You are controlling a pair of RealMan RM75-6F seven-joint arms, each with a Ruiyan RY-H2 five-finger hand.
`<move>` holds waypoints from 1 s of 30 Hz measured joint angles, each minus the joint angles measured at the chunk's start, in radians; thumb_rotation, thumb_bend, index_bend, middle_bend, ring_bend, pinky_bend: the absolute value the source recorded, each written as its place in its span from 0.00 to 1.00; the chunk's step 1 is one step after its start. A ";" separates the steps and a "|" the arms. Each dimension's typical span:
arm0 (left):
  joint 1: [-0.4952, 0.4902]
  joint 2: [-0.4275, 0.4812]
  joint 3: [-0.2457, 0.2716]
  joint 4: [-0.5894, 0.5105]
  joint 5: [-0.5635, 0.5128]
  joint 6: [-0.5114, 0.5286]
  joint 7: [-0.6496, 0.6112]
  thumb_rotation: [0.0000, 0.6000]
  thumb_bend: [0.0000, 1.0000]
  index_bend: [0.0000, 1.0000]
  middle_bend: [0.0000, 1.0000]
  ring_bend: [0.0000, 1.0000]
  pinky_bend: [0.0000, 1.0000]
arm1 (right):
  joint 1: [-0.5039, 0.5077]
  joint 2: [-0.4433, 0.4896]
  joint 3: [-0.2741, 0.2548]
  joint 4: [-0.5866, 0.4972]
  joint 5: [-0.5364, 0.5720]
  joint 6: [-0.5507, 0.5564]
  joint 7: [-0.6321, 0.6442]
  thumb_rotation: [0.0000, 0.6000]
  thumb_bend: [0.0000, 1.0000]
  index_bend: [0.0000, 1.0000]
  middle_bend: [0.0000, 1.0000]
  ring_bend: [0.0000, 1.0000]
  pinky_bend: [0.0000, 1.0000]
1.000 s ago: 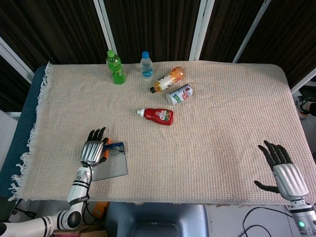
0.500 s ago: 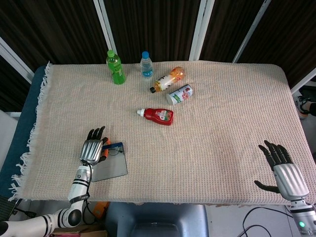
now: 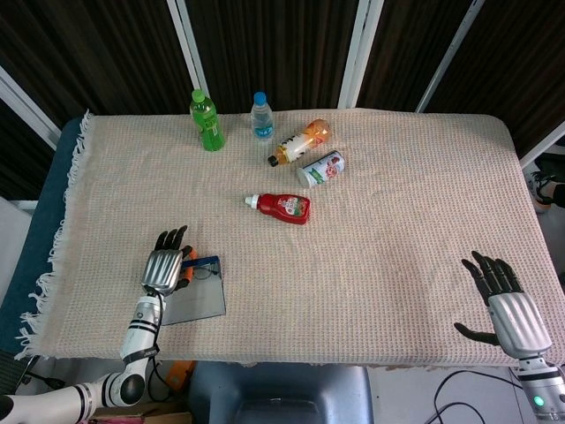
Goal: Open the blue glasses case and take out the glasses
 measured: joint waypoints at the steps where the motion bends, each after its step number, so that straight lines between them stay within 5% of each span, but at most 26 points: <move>1: 0.000 0.000 0.000 0.000 0.002 0.000 -0.005 1.00 0.46 0.47 0.00 0.00 0.00 | 0.000 0.000 0.000 0.000 0.000 0.000 0.000 1.00 0.15 0.00 0.00 0.00 0.00; 18: 0.008 -0.008 -0.023 0.021 0.041 0.028 -0.137 1.00 0.46 0.47 0.00 0.00 0.00 | -0.004 0.003 -0.002 -0.001 -0.007 0.010 0.009 1.00 0.15 0.00 0.00 0.00 0.00; 30: 0.007 -0.126 -0.026 0.281 0.157 0.125 -0.285 1.00 0.46 0.47 0.00 0.00 0.00 | -0.007 0.004 -0.001 0.001 -0.011 0.018 0.013 1.00 0.15 0.00 0.00 0.00 0.00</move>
